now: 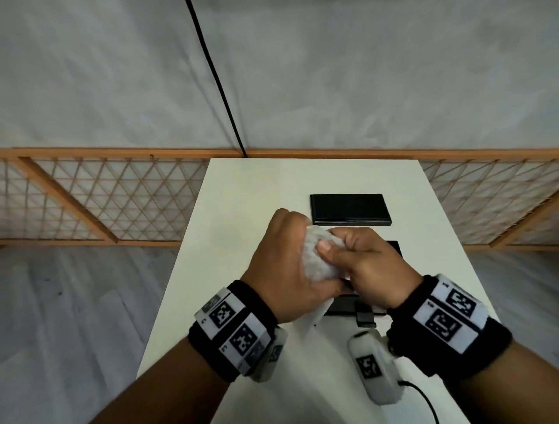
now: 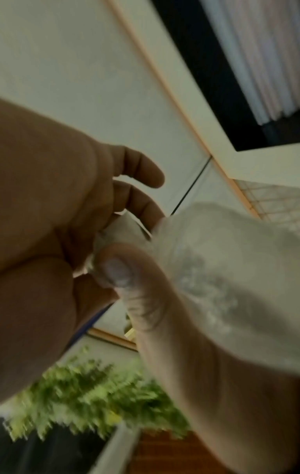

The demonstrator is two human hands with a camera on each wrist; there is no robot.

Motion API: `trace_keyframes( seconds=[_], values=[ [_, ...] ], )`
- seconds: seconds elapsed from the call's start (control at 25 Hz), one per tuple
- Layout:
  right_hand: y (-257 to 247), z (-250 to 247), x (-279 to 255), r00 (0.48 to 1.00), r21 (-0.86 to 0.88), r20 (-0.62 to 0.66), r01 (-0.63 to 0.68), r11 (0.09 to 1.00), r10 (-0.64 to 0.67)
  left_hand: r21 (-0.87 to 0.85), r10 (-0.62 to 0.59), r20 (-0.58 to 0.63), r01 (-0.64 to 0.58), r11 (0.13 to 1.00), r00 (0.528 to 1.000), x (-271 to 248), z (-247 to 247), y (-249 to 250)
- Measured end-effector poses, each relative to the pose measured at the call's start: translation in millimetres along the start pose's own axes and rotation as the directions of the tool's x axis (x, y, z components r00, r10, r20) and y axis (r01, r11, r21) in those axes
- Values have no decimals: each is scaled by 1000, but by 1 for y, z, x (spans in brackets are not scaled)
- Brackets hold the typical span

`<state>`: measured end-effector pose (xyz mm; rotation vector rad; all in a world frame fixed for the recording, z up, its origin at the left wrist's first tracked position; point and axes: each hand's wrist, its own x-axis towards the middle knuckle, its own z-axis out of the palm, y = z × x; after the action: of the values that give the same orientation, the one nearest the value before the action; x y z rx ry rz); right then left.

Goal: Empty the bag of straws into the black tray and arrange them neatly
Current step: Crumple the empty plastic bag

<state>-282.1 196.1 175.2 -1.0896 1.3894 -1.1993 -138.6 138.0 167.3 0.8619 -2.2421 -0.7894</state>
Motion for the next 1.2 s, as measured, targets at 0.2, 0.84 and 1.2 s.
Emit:
trace_keyframes(
  seconds=[0.2,0.84,1.2],
  values=[
    [20,-14,-13,995,61,25,-98,993,97,60,105,110,-112,992,988,-4,17,22],
    [9,14,-27,956,383,147,-293,876,255,-19,226,67,-225,974,972,-26,4,19],
    [-19,95,-3,805,268,373,-570,777,462,90,221,-42,-217,972,974,-52,-54,-47]
  ],
)
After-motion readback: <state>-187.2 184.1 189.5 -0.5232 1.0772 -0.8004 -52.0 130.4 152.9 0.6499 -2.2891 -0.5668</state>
